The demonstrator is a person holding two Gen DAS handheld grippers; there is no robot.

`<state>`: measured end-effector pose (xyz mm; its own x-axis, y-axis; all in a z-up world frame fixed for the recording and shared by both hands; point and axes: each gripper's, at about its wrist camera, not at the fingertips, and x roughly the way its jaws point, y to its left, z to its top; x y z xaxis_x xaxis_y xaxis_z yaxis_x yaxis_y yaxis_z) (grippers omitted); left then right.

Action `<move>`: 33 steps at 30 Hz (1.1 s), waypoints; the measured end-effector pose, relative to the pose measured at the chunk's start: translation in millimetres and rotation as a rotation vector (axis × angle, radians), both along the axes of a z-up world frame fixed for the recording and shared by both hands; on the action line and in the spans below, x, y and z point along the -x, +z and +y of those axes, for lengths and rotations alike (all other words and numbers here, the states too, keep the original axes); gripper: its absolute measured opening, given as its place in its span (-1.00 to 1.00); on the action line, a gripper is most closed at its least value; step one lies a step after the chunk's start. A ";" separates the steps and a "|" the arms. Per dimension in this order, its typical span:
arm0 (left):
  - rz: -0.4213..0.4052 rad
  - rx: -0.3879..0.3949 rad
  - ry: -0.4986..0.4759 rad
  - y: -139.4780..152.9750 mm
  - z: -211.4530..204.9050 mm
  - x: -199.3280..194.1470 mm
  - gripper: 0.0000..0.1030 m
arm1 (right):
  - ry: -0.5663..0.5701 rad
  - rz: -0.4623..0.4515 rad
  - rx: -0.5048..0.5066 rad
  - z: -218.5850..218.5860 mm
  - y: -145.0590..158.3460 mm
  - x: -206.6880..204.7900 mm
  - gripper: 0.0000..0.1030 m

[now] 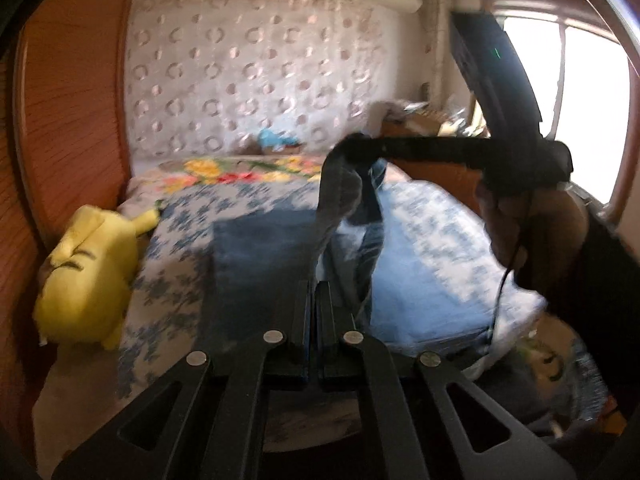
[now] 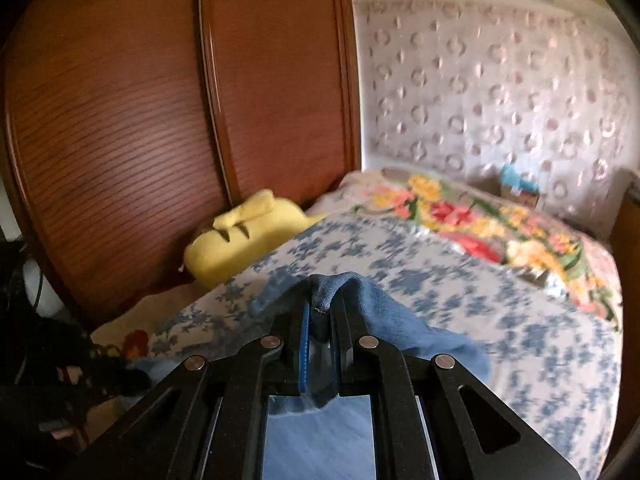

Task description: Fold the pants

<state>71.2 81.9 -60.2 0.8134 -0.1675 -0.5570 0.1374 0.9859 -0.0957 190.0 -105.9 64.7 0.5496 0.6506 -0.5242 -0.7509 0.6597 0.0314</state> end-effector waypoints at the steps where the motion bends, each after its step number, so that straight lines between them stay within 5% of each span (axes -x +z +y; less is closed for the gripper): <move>1: 0.021 -0.001 0.009 -8.0 4.2 -2.4 -0.95 | 0.003 0.016 0.013 8.8 -3.9 -8.9 -0.84; 13: 0.123 -0.008 0.115 -45.9 31.2 -11.3 -0.94 | -0.041 0.062 0.181 84.2 -39.7 -47.8 -0.77; 15: 0.129 -0.002 0.145 -46.6 37.3 -11.2 -0.92 | -0.071 0.029 0.162 78.8 -32.9 -39.4 -0.59; 19: 0.113 0.019 0.151 -41.6 41.4 -8.4 -0.51 | -0.092 -0.003 0.108 58.0 -15.6 -25.3 -0.28; 26: 0.055 0.016 0.095 -25.8 23.7 -9.2 -0.33 | -0.112 -0.022 0.026 -4.1 -8.2 8.0 -0.23; 33: 0.107 -0.010 0.036 -42.5 4.5 -37.1 -0.33 | -0.163 0.002 0.049 -61.9 -31.3 35.2 -0.22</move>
<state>108.3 86.3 -102.7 0.7546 -0.1333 -0.6425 0.0918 0.9910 -0.0978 154.8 -167.8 33.4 0.6449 0.5262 -0.5543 -0.6335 0.7737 -0.0026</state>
